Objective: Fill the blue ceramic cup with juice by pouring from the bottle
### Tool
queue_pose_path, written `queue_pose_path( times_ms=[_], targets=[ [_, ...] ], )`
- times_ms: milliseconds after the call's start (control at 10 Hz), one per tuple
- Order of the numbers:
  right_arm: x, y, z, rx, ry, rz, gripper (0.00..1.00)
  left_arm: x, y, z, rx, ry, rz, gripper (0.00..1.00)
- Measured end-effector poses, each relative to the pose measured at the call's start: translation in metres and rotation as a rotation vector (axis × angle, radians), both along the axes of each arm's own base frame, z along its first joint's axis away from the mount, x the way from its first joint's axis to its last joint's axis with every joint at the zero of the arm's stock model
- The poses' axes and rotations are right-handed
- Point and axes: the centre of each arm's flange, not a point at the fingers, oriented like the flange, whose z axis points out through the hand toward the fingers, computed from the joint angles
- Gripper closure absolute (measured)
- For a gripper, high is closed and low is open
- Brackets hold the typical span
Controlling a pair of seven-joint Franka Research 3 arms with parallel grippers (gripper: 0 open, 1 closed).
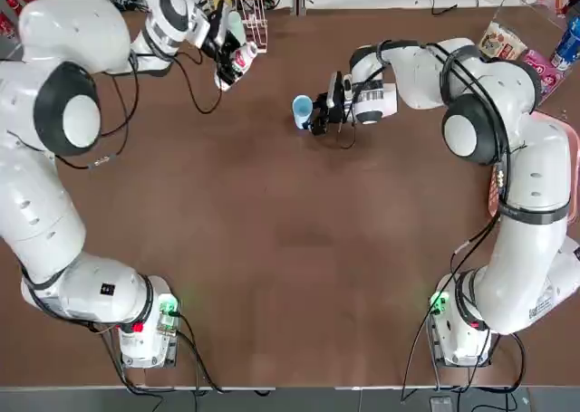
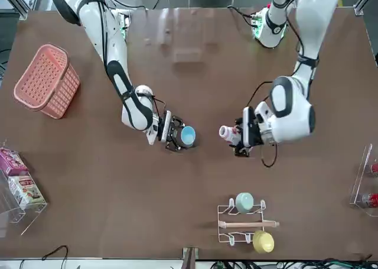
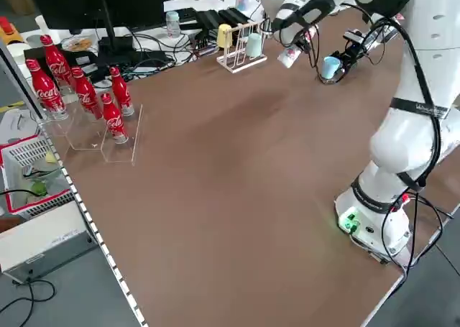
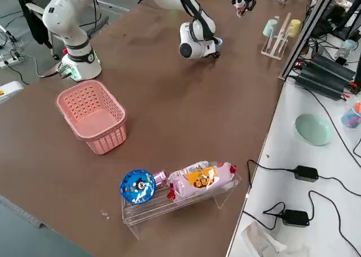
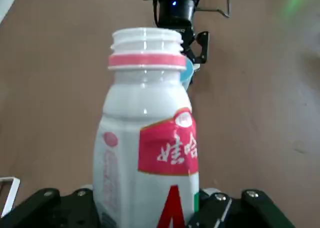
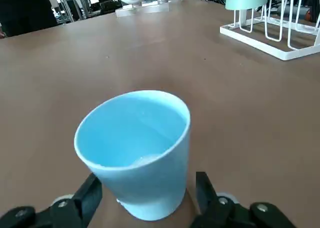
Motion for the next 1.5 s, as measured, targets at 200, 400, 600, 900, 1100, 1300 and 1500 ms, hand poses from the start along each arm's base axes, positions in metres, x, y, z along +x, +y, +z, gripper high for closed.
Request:
queue_pose_path(
  times_ms=[200, 400, 600, 900, 1100, 1300, 1500],
  targets=[
    [0.000, 0.000, 0.000, 0.000, 0.001, 0.000, 0.13, -0.002, 0.066, -0.003, -0.100, 0.024, -0.052, 0.58],
    [-0.002, -0.001, -0.002, -0.002, 0.005, 0.000, 0.11, -0.013, 0.144, -0.008, -0.217, 0.048, -0.096, 0.58],
    [-0.003, -0.001, -0.003, -0.004, 0.008, 0.001, 0.10, -0.035, 0.219, -0.015, -0.352, 0.064, -0.124, 0.58],
    [-0.003, -0.002, -0.003, -0.004, 0.009, 0.000, 0.00, -0.070, 0.302, -0.046, -0.536, 0.051, -0.188, 0.58],
    [-0.005, 0.000, -0.003, -0.002, 0.011, 0.002, 0.00, -0.071, 0.339, -0.073, -0.621, 0.040, -0.183, 0.58],
    [-0.006, -0.001, -0.004, -0.001, 0.016, 0.001, 0.00, -0.074, 0.355, -0.110, -0.687, 0.053, -0.130, 0.58],
    [-0.004, -0.006, -0.003, 0.006, 0.022, -0.009, 0.00, -0.071, 0.348, -0.143, -0.739, 0.050, -0.070, 0.58]
  ],
)
